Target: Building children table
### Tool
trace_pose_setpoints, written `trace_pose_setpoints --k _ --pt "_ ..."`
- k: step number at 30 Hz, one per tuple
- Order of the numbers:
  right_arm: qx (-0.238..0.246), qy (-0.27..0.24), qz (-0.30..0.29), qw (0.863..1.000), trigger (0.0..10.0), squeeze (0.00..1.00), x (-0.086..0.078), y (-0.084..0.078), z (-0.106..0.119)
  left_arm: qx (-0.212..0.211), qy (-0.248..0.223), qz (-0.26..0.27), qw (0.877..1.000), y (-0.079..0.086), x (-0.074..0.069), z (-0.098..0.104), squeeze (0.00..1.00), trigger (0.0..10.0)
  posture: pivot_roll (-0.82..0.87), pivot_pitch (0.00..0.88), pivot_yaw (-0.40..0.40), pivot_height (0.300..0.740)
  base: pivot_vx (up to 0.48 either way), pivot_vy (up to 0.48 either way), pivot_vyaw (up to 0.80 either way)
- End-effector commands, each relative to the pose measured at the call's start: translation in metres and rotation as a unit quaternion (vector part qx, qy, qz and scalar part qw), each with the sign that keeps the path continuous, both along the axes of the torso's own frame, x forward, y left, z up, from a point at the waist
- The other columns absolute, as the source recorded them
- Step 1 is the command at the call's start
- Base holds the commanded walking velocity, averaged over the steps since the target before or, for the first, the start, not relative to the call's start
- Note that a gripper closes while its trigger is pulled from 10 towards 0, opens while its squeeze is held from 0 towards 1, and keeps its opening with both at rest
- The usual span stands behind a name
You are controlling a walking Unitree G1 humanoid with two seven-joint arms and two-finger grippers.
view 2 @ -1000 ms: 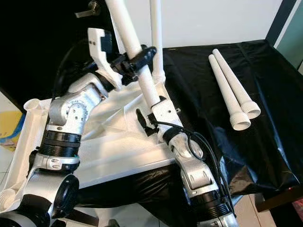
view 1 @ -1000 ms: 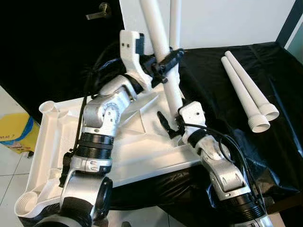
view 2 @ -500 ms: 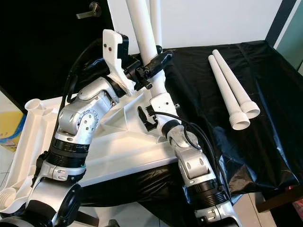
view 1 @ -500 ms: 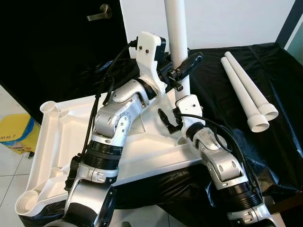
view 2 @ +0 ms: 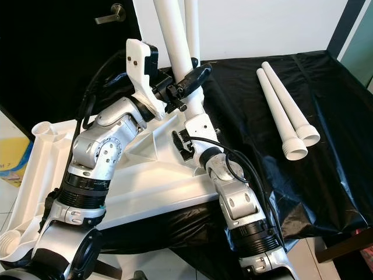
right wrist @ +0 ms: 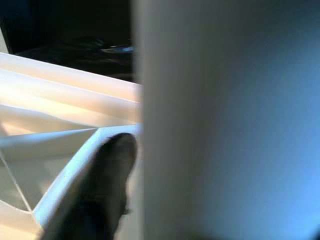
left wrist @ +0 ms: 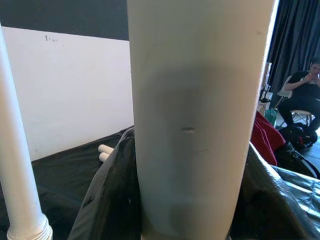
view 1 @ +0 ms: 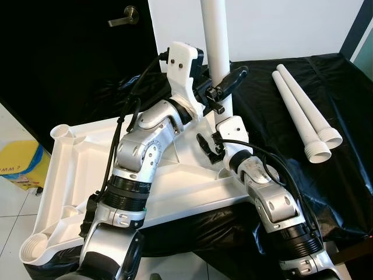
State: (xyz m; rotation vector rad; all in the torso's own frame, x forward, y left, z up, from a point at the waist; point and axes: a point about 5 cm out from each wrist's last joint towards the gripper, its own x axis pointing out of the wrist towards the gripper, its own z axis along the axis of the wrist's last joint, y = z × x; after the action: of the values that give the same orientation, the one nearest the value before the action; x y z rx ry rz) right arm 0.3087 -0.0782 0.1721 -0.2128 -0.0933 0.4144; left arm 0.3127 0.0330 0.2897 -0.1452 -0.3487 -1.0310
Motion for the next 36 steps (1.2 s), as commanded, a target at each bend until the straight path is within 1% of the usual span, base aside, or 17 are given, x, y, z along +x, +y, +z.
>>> trace_pose_setpoints --k 1,16,17,20,21,23,27,32,33,34,36 --pt "-0.001 0.003 0.006 1.0 0.0 0.0 0.0002 0.0036 0.0014 -0.002 -0.024 -0.01 1.0 -0.0039 -0.0052 0.0065 0.0 10.0 -0.13 0.0 0.05 0.74 0.0 0.0 0.0" --pt "0.009 0.002 -0.013 1.0 0.0 0.0 0.0028 0.0005 0.0036 -0.001 -0.03 -0.005 1.0 -0.0056 -0.0024 0.0099 0.0 10.0 -0.14 0.002 0.059 0.74 0.0 0.0 0.0" --pt "0.012 0.005 -0.014 1.0 10.0 0.0 0.003 0.0004 0.0035 -0.001 -0.031 -0.005 1.0 -0.006 -0.0022 0.0104 0.0 10.0 -0.14 0.002 0.061 0.74 0.0 0.0 0.0" --pt "0.019 0.011 -0.027 0.999 10.0 0.0 0.0036 -0.0005 0.0029 -0.003 -0.029 -0.01 1.0 -0.0069 -0.0023 0.0105 0.0 10.0 -0.14 0.001 0.06 0.74 0.0 0.0 0.0" --pt "0.023 0.013 -0.031 0.999 10.0 0.0 0.0038 -0.0004 0.0029 -0.01 -0.026 -0.017 0.999 -0.0067 -0.0031 0.0111 1.0 10.0 -0.14 0.001 0.06 0.74 0.0 0.0 0.0" --pt "0.026 0.016 -0.034 0.999 10.0 0.0 0.0041 -0.0004 0.0028 -0.014 -0.024 -0.02 0.999 -0.0064 -0.0031 0.0115 1.0 10.0 -0.14 0.0 0.06 0.74 0.0 0.0 0.0" --pt "0.047 0.026 -0.047 0.997 10.0 0.0 0.0047 -0.0011 0.0025 0.0 -0.038 -0.019 0.999 -0.0061 -0.0044 0.0091 1.0 10.0 -0.14 0.0 0.058 0.74 0.0 0.0 0.0" --pt "0.061 0.03 -0.054 0.996 10.0 0.0 0.0047 -0.0016 0.0031 0.001 -0.044 -0.021 0.999 -0.0062 -0.006 0.0091 1.0 10.0 -0.14 0.001 0.057 0.74 0.0 0.0 0.0" --pt "0.066 0.031 -0.06 0.996 10.0 0.0 0.0047 -0.0023 0.0034 0.005 -0.045 -0.008 0.999 -0.0056 -0.0043 0.0082 0.88 10.0 -0.14 0.0 0.057 0.74 0.0 0.0 0.0" --pt "0.069 0.031 -0.064 0.995 10.0 0.0 0.0046 -0.0028 0.0036 0.009 -0.046 0.002 0.999 -0.0052 -0.0029 0.0076 0.0 10.0 -0.14 0.0 0.057 0.74 0.0 0.0 0.0" --pt "0.079 0.032 -0.078 0.993 10.0 0.0 0.0048 -0.0052 0.0036 0.011 -0.045 0.012 0.999 -0.0039 -0.0016 0.0055 0.0 10.0 -0.14 0.0 0.057 0.74 0.0 0.0 0.0"
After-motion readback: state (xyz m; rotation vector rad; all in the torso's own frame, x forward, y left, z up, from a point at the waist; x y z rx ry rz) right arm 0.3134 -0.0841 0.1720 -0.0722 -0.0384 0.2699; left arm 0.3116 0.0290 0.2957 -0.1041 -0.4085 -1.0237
